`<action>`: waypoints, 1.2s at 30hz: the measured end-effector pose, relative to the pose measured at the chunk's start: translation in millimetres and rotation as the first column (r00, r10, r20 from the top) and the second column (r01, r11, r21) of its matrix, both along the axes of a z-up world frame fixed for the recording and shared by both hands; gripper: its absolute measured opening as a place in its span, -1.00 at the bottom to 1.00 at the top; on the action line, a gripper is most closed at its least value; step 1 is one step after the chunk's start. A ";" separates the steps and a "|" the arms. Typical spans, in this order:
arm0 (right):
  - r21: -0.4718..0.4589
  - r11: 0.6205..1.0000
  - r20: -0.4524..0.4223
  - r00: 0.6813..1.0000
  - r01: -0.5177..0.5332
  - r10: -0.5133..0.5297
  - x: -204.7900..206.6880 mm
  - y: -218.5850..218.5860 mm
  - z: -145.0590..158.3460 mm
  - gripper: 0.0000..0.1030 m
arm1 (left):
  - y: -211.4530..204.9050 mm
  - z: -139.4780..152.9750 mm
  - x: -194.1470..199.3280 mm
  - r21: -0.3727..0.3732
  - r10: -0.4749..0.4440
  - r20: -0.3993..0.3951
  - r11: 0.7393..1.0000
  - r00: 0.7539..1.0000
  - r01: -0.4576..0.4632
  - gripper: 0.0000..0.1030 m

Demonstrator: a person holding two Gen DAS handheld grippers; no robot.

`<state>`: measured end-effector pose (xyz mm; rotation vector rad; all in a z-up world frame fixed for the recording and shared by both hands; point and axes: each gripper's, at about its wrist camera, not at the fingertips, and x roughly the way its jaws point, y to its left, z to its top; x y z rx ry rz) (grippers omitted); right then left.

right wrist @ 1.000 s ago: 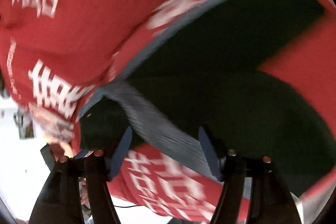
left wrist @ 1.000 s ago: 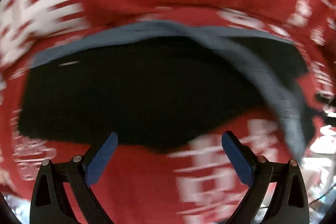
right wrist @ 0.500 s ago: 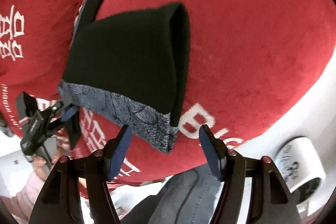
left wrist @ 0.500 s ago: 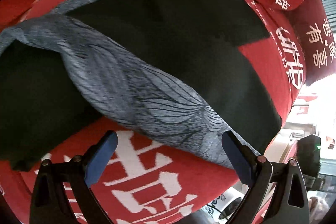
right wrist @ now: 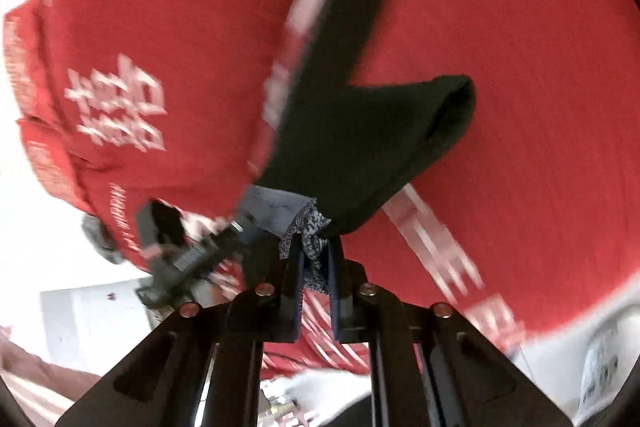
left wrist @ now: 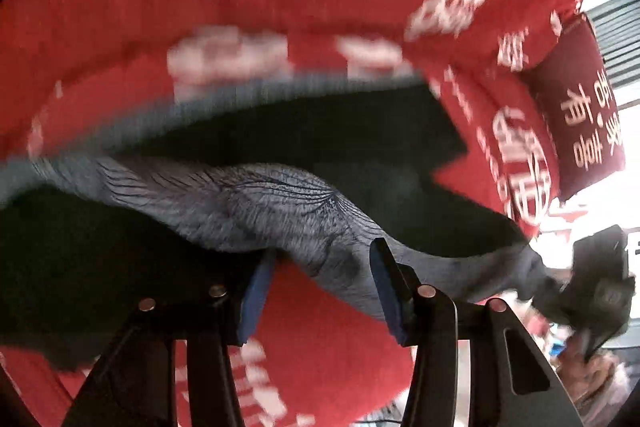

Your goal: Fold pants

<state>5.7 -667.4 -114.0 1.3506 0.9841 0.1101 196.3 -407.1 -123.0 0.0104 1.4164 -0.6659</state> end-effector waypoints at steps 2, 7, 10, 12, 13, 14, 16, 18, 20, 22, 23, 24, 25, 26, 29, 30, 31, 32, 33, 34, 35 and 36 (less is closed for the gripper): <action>-0.035 0.999 0.052 0.999 0.004 -0.002 42.4 -23.6 12.8 -0.78 | -0.2 15.9 19.1 0.016 0.018 0.065 1.000 0.998 -0.019 0.01; -0.142 0.990 0.044 0.999 -0.022 0.029 142.6 -66.8 26.7 -0.76 | 24.9 50.3 48.9 0.039 0.077 0.240 0.995 0.968 -0.089 0.69; -0.266 0.962 -0.037 0.998 -0.067 0.059 176.3 -77.8 29.5 -0.41 | 36.8 38.3 54.5 0.099 0.088 0.238 0.988 0.967 -0.114 0.69; -0.327 0.942 -0.031 0.997 -0.078 0.072 178.1 -73.6 37.7 0.03 | 45.3 21.9 56.6 0.146 0.099 0.205 0.981 0.974 -0.131 0.69; -0.357 0.931 -0.020 0.997 -0.075 0.073 175.8 -70.4 43.0 0.15 | 49.1 11.7 54.5 0.170 0.108 0.185 0.976 0.977 -0.140 0.69; -0.375 0.924 -0.018 0.997 -0.074 0.073 171.5 -70.6 44.6 0.15 | 54.2 2.5 51.9 0.194 0.117 0.171 0.969 0.978 -0.150 0.69; -0.401 0.913 -0.063 0.997 -0.072 0.051 155.0 -67.8 37.3 0.15 | 64.5 -12.9 44.3 0.238 0.137 0.153 0.956 0.979 -0.171 0.69; -0.372 0.926 -0.146 0.989 -0.072 0.018 129.8 -66.4 11.3 0.15 | 75.2 -29.0 36.0 0.271 0.166 0.127 0.942 0.978 -0.195 0.69; -0.311 0.947 -0.210 0.978 -0.074 0.007 116.6 -65.7 -15.9 0.07 | 84.3 -41.8 30.4 0.296 0.188 0.106 0.932 0.976 -0.212 0.69; -0.240 0.970 -0.240 0.971 -0.048 -0.011 109.2 -63.8 -42.6 -0.09 | 93.7 -49.1 26.9 0.316 0.198 0.095 0.924 0.976 -0.218 0.69; -0.224 0.974 -0.237 0.971 -0.035 -0.020 110.6 -63.1 -51.6 -0.09 | 97.1 -50.3 24.7 0.323 0.199 0.094 0.921 0.975 -0.219 0.69; -0.216 0.976 -0.236 0.971 -0.031 -0.021 114.2 -62.7 -58.7 -0.10 | 98.5 -52.6 24.2 0.329 0.199 0.094 0.919 0.976 -0.219 0.69; -0.207 0.978 -0.249 0.968 -0.035 -0.018 119.6 -61.7 -68.3 -0.16 | 98.7 -54.0 24.2 0.335 0.198 0.094 0.917 0.976 -0.218 0.69; -0.202 0.979 -0.264 0.964 -0.037 -0.018 123.3 -60.9 -74.6 -0.28 | 99.1 -54.9 23.9 0.341 0.196 0.094 0.915 0.976 -0.216 0.69; -0.180 0.983 -0.229 0.973 -0.017 -0.025 122.5 -60.0 -70.8 -0.86 | 102.6 -47.6 21.2 0.331 0.196 0.100 0.918 0.976 -0.218 0.69; -0.178 0.984 -0.205 0.979 -0.023 -0.014 119.2 -59.3 -63.8 -0.86 | 104.1 -45.0 19.0 0.327 0.194 0.102 0.920 0.976 -0.217 0.69; -0.187 0.982 -0.203 0.979 -0.040 0.002 115.0 -58.5 -58.9 -0.86 | 104.8 -45.2 17.9 0.328 0.190 0.100 0.921 0.977 -0.213 0.69; -0.197 0.979 -0.219 0.976 -0.061 0.017 111.6 -57.9 -59.2 -0.86 | 105.4 -48.0 16.5 0.333 0.184 0.091 0.920 0.979 -0.204 0.69; -0.207 0.974 -0.248 0.968 -0.088 0.035 109.1 -57.8 -64.1 -0.86 | 105.4 -52.9 15.8 0.351 0.179 0.079 0.916 0.981 -0.195 0.69; -0.207 0.973 -0.281 0.959 -0.107 0.046 106.3 -58.8 -73.3 -0.86 | 106.2 -57.3 17.8 0.366 0.178 0.071 0.911 0.981 -0.192 0.69; -0.192 0.976 -0.295 0.954 -0.106 0.046 103.5 -60.0 -81.0 -0.86 | 107.0 -60.5 17.2 0.376 0.179 0.063 0.907 0.982 -0.189 0.69; -0.160 0.983 -0.298 0.954 -0.093 0.042 99.6 -62.5 -89.0 -0.85 | 108.6 -61.8 16.7 0.381 0.181 0.059 0.905 0.982 -0.189 0.69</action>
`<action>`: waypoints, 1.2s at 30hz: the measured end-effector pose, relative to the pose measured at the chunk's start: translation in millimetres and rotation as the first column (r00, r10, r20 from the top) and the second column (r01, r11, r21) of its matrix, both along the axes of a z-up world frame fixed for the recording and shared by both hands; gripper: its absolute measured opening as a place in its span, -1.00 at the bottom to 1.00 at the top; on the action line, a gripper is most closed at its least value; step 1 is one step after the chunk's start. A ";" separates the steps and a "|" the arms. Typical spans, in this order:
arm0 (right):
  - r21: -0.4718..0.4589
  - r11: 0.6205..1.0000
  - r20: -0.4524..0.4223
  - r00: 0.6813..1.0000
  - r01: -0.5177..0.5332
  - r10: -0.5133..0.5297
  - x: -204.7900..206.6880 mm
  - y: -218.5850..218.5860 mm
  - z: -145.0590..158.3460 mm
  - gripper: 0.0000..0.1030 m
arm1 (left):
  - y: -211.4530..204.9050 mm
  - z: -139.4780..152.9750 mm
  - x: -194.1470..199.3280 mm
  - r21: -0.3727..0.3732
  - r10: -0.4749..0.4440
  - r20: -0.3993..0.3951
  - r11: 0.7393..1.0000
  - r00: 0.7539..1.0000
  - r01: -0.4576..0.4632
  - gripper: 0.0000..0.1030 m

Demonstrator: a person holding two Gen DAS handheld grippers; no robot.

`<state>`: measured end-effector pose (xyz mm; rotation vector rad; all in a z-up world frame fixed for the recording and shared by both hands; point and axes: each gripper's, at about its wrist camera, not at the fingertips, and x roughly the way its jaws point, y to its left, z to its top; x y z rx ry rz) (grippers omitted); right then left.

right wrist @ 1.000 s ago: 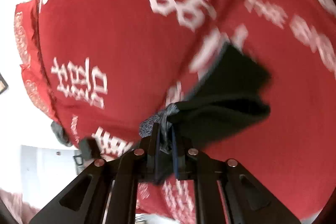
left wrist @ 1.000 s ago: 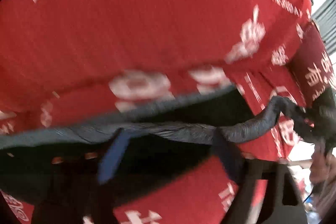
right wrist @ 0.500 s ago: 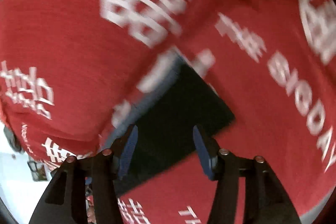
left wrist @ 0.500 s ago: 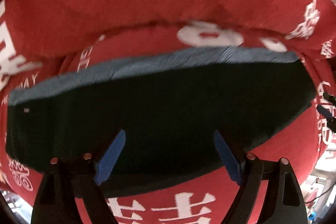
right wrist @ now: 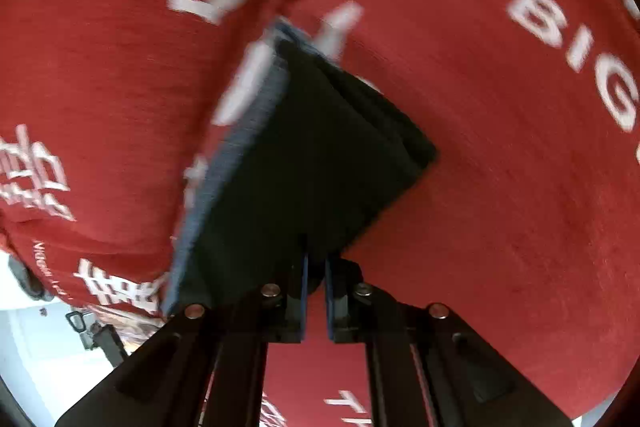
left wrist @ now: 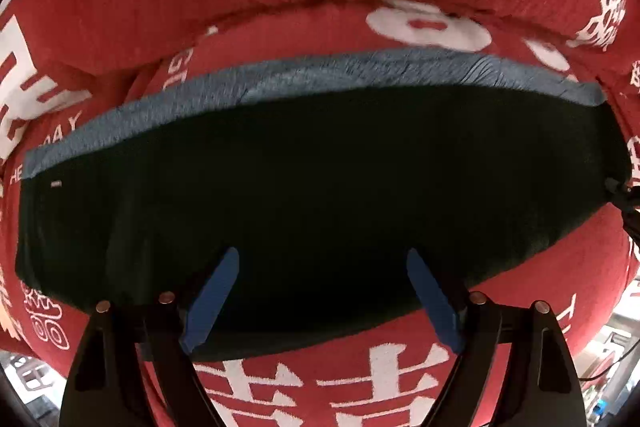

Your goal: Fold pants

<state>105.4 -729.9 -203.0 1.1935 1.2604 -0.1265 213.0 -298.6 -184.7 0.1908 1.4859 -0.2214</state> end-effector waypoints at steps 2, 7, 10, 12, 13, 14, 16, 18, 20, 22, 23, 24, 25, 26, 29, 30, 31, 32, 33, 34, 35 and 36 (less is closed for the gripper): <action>0.028 0.999 -0.009 1.000 0.028 -0.027 -5.9 -4.1 -1.1 -0.75 | 3.0 4.4 1.5 -0.006 0.001 0.013 1.000 1.000 -0.001 0.69; -0.133 0.991 0.036 0.999 0.012 -0.007 -20.3 -2.3 48.3 -0.39 | 12.1 14.3 22.1 -0.010 0.042 0.053 0.999 0.998 -0.042 0.69; -0.118 0.992 0.113 0.992 -0.045 0.059 -3.1 19.3 66.6 -0.39 | 9.2 10.4 35.2 -0.040 0.079 0.059 0.996 0.995 -0.077 0.69; -0.116 0.981 0.128 0.978 -0.153 0.168 28.0 50.3 65.7 -0.39 | 4.6 0.0 41.7 -0.005 0.089 0.063 0.996 0.994 -0.089 0.69; -0.141 0.964 0.116 0.963 -0.227 0.243 45.1 72.0 60.9 -0.39 | 4.9 -8.0 43.2 0.017 0.099 0.050 0.995 0.994 -0.100 0.69; -0.148 0.948 0.099 0.949 -0.282 0.298 58.2 90.9 55.1 -0.39 | 7.6 -15.0 43.4 0.037 0.106 0.040 0.994 0.994 -0.107 0.69; -0.134 0.912 0.046 0.916 -0.389 0.398 79.4 126.4 32.1 -0.39 | 24.1 -26.9 41.7 0.093 0.108 0.035 0.989 0.993 -0.111 0.69; -0.175 0.887 -0.013 0.902 -0.427 0.432 79.9 144.9 15.3 -0.43 | 51.5 -26.8 38.6 0.084 0.124 0.042 0.988 0.991 -0.127 0.69; -0.176 0.910 0.006 0.924 -0.376 0.383 71.3 138.5 17.7 -0.43 | 91.2 -24.3 37.5 0.116 0.160 0.038 0.980 0.986 -0.164 0.69; -0.153 0.932 -0.010 0.943 -0.330 0.332 60.8 135.5 21.9 -0.42 | 128.6 -18.9 37.9 0.142 0.201 0.038 0.969 0.979 -0.204 0.69; -0.151 0.929 -0.015 0.941 -0.337 0.339 58.0 139.5 25.7 -0.40 | 144.1 -14.8 38.3 0.141 0.213 0.048 0.966 0.976 -0.218 0.69; -0.133 0.923 0.004 0.931 -0.361 0.364 57.0 149.2 30.9 -0.34 | 168.3 -7.3 38.9 0.145 0.231 0.075 0.960 0.970 -0.239 0.69; -0.097 0.916 0.029 0.919 -0.388 0.393 57.2 162.4 34.2 -0.33 | 183.2 -3.2 40.1 0.151 0.240 0.091 0.956 0.966 -0.252 0.69; -0.052 0.907 0.048 0.906 -0.419 0.421 57.0 180.2 37.5 -0.33 | 198.8 0.0 41.8 0.154 0.251 0.103 0.952 0.962 -0.265 0.69; 0.142 0.873 0.126 0.883 -0.467 0.452 50.3 258.2 32.5 -0.23 | 247.8 3.3 49.0 0.174 0.281 0.150 0.936 0.948 -0.305 0.69; 0.189 0.865 0.135 0.885 -0.465 0.446 49.2 279.8 28.6 -0.10 | 266.4 -1.4 51.6 0.199 0.279 0.168 0.930 0.946 -0.310 0.69; 0.241 0.858 0.143 0.892 -0.453 0.430 47.3 308.9 23.1 -0.08 | 278.8 -7.6 54.1 0.225 0.276 0.167 0.924 0.946 -0.309 0.69; 0.275 0.856 0.144 0.899 -0.439 0.414 50.1 329.1 15.6 -0.08 | 295.1 -18.2 53.7 0.251 0.278 0.145 0.918 0.950 -0.307 0.69; 0.300 0.857 0.138 0.908 -0.420 0.396 49.7 347.6 7.5 -0.08 | 310.6 -27.0 52.2 0.213 0.284 0.120 0.929 0.951 -0.304 0.77; 0.324 0.861 0.128 0.920 -0.392 0.371 49.6 365.4 -2.4 -0.08 | 317.2 -26.4 49.2 0.173 0.282 0.127 0.938 0.951 -0.301 0.81; 0.339 0.866 0.115 0.930 -0.368 0.350 50.1 375.1 -9.9 -0.08 | 320.0 -25.6 46.9 0.155 0.254 0.133 0.950 0.958 -0.273 0.83; 0.351 0.874 0.094 0.941 -0.337 0.325 49.2 382.5 -16.6 -0.08 | 319.6 -26.0 47.0 0.158 0.222 0.133 0.957 0.966 -0.242 0.84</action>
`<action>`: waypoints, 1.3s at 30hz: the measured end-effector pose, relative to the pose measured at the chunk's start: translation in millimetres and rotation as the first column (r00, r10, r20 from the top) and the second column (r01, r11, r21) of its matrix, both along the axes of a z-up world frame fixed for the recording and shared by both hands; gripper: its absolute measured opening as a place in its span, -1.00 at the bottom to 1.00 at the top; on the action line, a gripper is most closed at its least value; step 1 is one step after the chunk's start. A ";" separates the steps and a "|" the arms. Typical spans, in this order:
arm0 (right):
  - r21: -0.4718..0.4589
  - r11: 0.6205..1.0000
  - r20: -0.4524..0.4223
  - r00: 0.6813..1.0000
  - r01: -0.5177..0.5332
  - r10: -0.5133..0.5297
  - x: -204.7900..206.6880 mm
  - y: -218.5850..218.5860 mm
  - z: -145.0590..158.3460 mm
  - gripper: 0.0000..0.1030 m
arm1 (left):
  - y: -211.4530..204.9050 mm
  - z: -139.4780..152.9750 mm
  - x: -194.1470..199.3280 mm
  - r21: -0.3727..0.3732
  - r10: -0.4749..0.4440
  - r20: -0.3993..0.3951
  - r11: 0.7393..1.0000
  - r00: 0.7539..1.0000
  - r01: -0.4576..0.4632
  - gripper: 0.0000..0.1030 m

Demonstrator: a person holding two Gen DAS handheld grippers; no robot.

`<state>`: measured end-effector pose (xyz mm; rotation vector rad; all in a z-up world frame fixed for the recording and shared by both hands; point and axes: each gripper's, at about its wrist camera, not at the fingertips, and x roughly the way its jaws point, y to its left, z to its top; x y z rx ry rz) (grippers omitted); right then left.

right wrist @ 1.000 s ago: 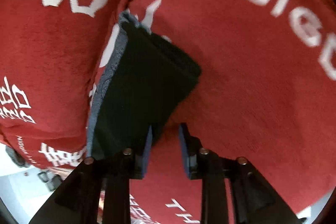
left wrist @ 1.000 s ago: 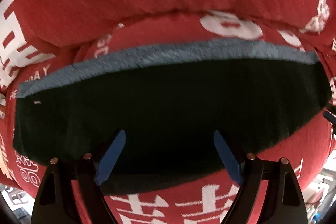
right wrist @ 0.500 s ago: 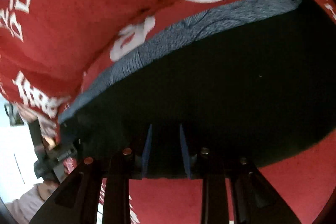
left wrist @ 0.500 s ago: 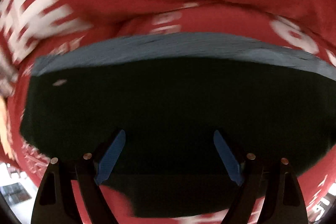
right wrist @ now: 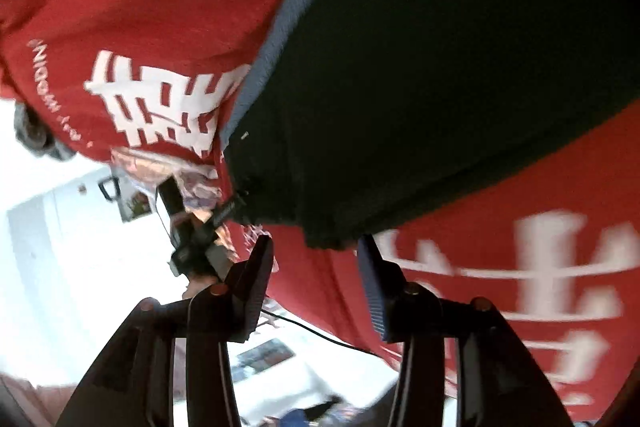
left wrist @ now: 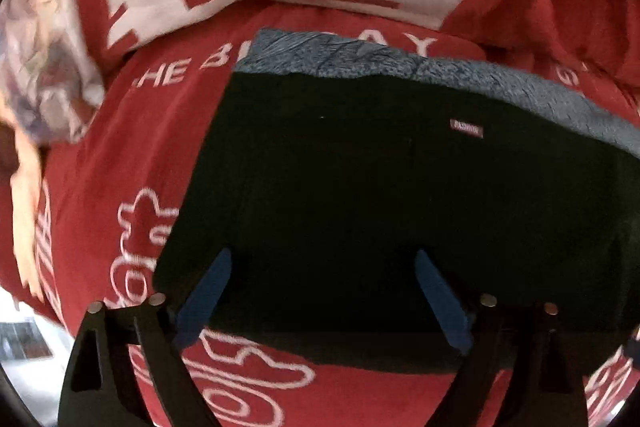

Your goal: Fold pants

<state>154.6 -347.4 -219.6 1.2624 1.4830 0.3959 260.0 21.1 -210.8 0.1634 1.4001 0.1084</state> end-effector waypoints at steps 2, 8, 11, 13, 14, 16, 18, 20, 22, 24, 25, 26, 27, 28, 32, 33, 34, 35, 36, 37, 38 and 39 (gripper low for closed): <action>0.013 0.998 -0.022 0.998 0.057 -0.056 -1.1 9.1 -8.2 -0.06 | 1.9 -1.0 -0.2 -0.018 -0.015 0.005 1.000 1.000 0.015 0.84; -0.047 0.995 -0.044 0.995 0.083 -0.085 -5.9 18.4 -4.7 -0.05 | 15.8 -5.9 2.7 -0.086 -0.009 0.011 0.996 1.000 0.010 0.91; -0.071 0.993 -0.029 0.995 0.095 -0.097 11.7 29.3 -3.1 -0.12 | 25.9 -8.5 5.1 -0.098 -0.009 0.013 0.995 1.000 0.010 0.91; -0.128 0.989 -0.022 0.997 0.069 -0.072 23.0 32.8 1.7 -0.83 | 27.6 -6.7 3.9 -0.104 -0.004 0.009 0.995 1.000 0.005 0.91; -0.137 0.988 -0.002 0.998 0.065 -0.066 24.6 33.5 7.8 -0.83 | 29.5 -5.7 3.2 -0.108 -0.006 0.010 0.994 1.000 0.007 0.91; -0.190 0.981 0.024 0.999 0.027 -0.023 15.6 35.6 16.8 -0.84 | 32.9 -7.1 2.8 -0.110 -0.018 0.020 0.994 1.000 0.020 0.91; -0.216 0.976 -0.028 1.000 0.007 -0.014 -1.7 33.5 3.7 -0.84 | 29.7 -7.6 0.4 -0.085 -0.041 0.026 0.995 0.999 0.043 0.94; -0.181 0.983 -0.054 0.998 0.031 -0.041 -10.9 28.8 -5.4 -0.84 | 31.7 -0.8 -11.6 -0.065 -0.042 0.018 0.997 0.999 0.043 0.94; -0.200 0.980 -0.052 0.999 0.000 -0.010 -9.3 22.7 4.7 -0.71 | 26.7 10.1 -16.6 -0.058 -0.040 0.017 0.998 0.999 0.041 0.94; -0.253 0.965 -0.012 0.998 -0.069 0.068 -2.9 16.8 25.6 -0.70 | 17.7 27.2 -24.8 -0.109 -0.052 0.036 0.992 0.998 0.055 0.94; -0.301 0.949 0.030 0.994 -0.088 0.101 1.6 10.6 41.7 -0.70 | 11.3 33.1 -28.3 -0.137 -0.057 0.040 0.989 0.998 0.062 0.94; -0.348 0.933 0.057 0.991 -0.093 0.120 5.9 5.1 53.1 -0.70 | -0.6 39.1 -32.4 -0.163 -0.071 0.044 0.984 0.997 0.077 0.94; -0.410 0.908 0.089 0.986 -0.090 0.138 14.2 -2.5 65.8 -0.70 | -15.6 41.5 -35.1 -0.188 -0.093 0.045 0.977 0.995 0.099 0.94; -0.442 0.893 0.106 0.984 -0.084 0.145 19.8 -7.3 71.3 -0.70 | -32.7 42.9 -36.9 -0.215 -0.123 0.043 0.968 0.991 0.130 0.94; -0.545 0.834 0.098 0.981 -0.087 0.166 45.1 -20.1 65.2 -0.70 | -104.4 29.1 -46.8 -0.289 -0.210 0.013 0.935 0.978 0.205 0.94; -0.569 0.814 0.062 0.981 -0.117 0.184 45.5 -18.9 54.9 -0.68 | -118.3 23.8 -46.1 -0.295 -0.230 -0.005 0.930 0.973 0.219 0.94; -0.596 0.784 -0.006 0.977 -0.173 0.212 41.3 -15.5 38.7 -0.70 | -131.7 11.3 -49.8 -0.271 -0.262 -0.039 0.932 0.964 0.243 0.94; -0.596 0.783 -0.005 0.977 -0.176 0.215 35.5 -13.7 32.3 -0.69 | -137.6 3.9 -55.8 -0.230 -0.271 -0.035 0.939 0.962 0.256 0.96; -0.605 0.784 0.047 0.977 -0.136 0.206 29.1 -14.2 36.6 -0.70 | -135.7 7.2 -58.0 -0.236 -0.258 -0.001 0.939 0.966 0.251 0.96; -0.607 0.781 0.047 0.974 -0.149 0.223 24.1 -12.9 38.9 -0.70 | -132.2 7.9 -58.2 -0.249 -0.257 -0.010 0.937 0.966 0.247 0.97; -0.603 0.781 0.040 0.972 -0.162 0.232 20.3 -12.8 40.1 -0.70 | -127.6 9.9 -57.3 -0.264 -0.254 -0.019 0.934 0.967 0.241 0.97; -0.598 0.783 0.030 0.972 -0.170 0.234 16.7 -12.7 40.8 -0.70 | -122.6 12.5 -55.5 -0.267 -0.252 -0.036 0.935 0.967 0.233 0.97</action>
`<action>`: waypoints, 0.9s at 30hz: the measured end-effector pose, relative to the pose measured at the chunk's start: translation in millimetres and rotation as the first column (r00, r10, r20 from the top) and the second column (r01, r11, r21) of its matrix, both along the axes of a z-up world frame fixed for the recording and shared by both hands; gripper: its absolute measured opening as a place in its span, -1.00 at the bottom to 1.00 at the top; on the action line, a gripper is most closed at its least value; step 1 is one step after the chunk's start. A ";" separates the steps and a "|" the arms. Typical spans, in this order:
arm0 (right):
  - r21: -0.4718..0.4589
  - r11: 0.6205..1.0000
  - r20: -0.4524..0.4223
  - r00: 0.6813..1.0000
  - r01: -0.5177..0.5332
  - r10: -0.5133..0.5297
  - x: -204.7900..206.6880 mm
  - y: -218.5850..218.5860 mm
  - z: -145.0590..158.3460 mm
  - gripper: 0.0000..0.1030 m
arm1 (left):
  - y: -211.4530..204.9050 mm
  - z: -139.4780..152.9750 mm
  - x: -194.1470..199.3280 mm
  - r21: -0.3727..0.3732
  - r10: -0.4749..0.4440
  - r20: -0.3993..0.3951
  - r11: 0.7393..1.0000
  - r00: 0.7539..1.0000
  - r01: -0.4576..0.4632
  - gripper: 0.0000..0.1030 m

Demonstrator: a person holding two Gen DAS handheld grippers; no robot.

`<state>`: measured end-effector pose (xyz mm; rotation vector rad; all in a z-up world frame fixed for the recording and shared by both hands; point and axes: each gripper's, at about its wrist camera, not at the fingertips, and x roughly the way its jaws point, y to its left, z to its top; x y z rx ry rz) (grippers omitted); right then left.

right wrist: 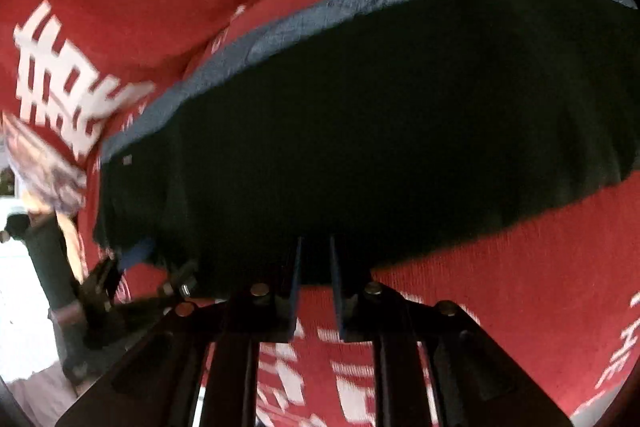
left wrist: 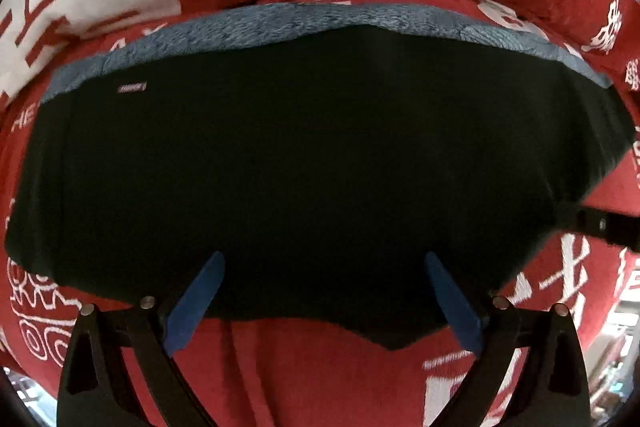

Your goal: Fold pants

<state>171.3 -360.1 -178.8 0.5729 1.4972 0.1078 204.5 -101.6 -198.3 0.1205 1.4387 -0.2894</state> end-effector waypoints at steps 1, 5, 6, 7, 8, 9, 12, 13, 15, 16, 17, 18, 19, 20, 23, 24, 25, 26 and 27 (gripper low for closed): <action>0.016 1.000 -0.016 1.000 0.004 -0.003 -4.1 -1.9 -0.3 -0.70 | 3.3 2.1 1.6 0.003 0.002 -0.010 1.000 1.000 -0.002 0.96; 0.007 1.000 -0.045 0.999 0.003 -0.003 -16.1 -9.4 5.7 -0.69 | 9.8 13.6 3.6 0.035 -0.002 -0.018 0.999 1.000 0.003 0.96; 0.012 1.000 -0.046 0.999 0.015 -0.014 -20.8 -13.0 6.1 -0.69 | 9.3 18.0 2.8 0.049 -0.005 -0.015 0.999 1.000 0.006 0.96; 0.018 0.999 -0.052 0.998 0.032 -0.031 -25.0 -16.7 7.0 -0.68 | 9.0 19.9 2.2 0.053 -0.004 -0.019 0.999 1.000 0.005 0.96; 0.023 0.998 -0.061 0.997 0.051 -0.049 -29.7 -20.9 7.6 -0.67 | 9.0 21.8 0.8 0.051 0.004 -0.031 0.999 1.000 -0.002 0.96; 0.025 0.998 -0.069 0.996 0.065 -0.063 -32.7 -22.0 7.6 -0.64 | 9.9 21.7 0.7 0.048 0.009 -0.041 0.999 0.999 -0.007 0.96; 0.036 0.994 -0.097 0.990 0.103 -0.099 -46.7 -34.0 10.3 -0.62 | 8.2 19.5 -8.5 0.055 0.030 -0.068 0.998 0.997 -0.027 0.96; 0.036 0.993 -0.101 0.989 0.109 -0.104 -50.1 -36.4 11.3 -0.61 | 6.3 18.5 -10.8 0.060 0.032 -0.074 0.998 0.997 -0.028 0.96; 0.042 0.991 -0.113 0.987 0.124 -0.119 -58.9 -42.2 12.9 -0.54 | 3.8 18.2 -18.3 0.072 0.034 -0.084 0.997 0.996 -0.028 0.96; 0.045 0.991 -0.117 0.986 0.128 -0.122 -63.9 -47.5 13.8 -0.47 | -0.1 17.1 -20.5 0.079 0.036 -0.089 0.996 0.995 -0.029 0.96; 0.047 0.990 -0.119 0.985 0.132 -0.125 -67.1 -50.9 14.8 -0.42 | -2.2 16.8 -21.9 0.084 0.037 -0.092 0.996 0.995 -0.029 0.96; 0.051 0.989 -0.120 0.984 0.136 -0.129 -70.4 -53.9 15.8 -0.32 | -4.9 17.5 -23.8 0.093 0.039 -0.095 0.995 0.995 -0.030 0.96; 0.055 0.989 -0.118 0.984 0.138 -0.130 -72.8 -56.7 16.9 -0.21 | -8.2 17.5 -25.3 0.102 0.039 -0.095 0.994 0.995 -0.030 0.96; 0.060 0.989 -0.117 0.985 0.138 -0.131 -74.6 -59.1 17.6 -0.18 | -10.9 19.1 -28.1 0.111 0.041 -0.096 0.993 0.995 -0.031 0.96; 0.082 0.988 -0.120 0.985 0.133 -0.123 -76.8 -66.6 17.8 -0.14 | -21.2 24.2 -33.7 0.131 0.052 -0.094 0.991 0.994 -0.040 0.96; 0.088 0.988 -0.121 0.986 0.127 -0.116 -76.9 -69.5 17.6 -0.14 | -26.0 25.9 -36.2 0.140 0.057 -0.093 0.989 0.994 -0.044 0.96; 0.096 0.989 -0.123 0.987 0.117 -0.104 -75.8 -72.6 17.5 -0.14 | -30.3 27.7 -39.5 0.147 0.062 -0.092 0.988 0.994 -0.048 0.96; 0.102 0.989 -0.122 0.988 0.107 -0.095 -74.5 -73.9 17.8 -0.13 | -34.1 29.0 -42.2 0.153 0.069 -0.091 0.987 0.993 -0.055 0.96; 0.109 0.989 -0.119 0.989 0.095 -0.082 -73.9 -77.5 18.5 -0.10 | -36.6 30.5 -45.0 0.157 0.077 -0.089 0.986 0.993 -0.062 0.96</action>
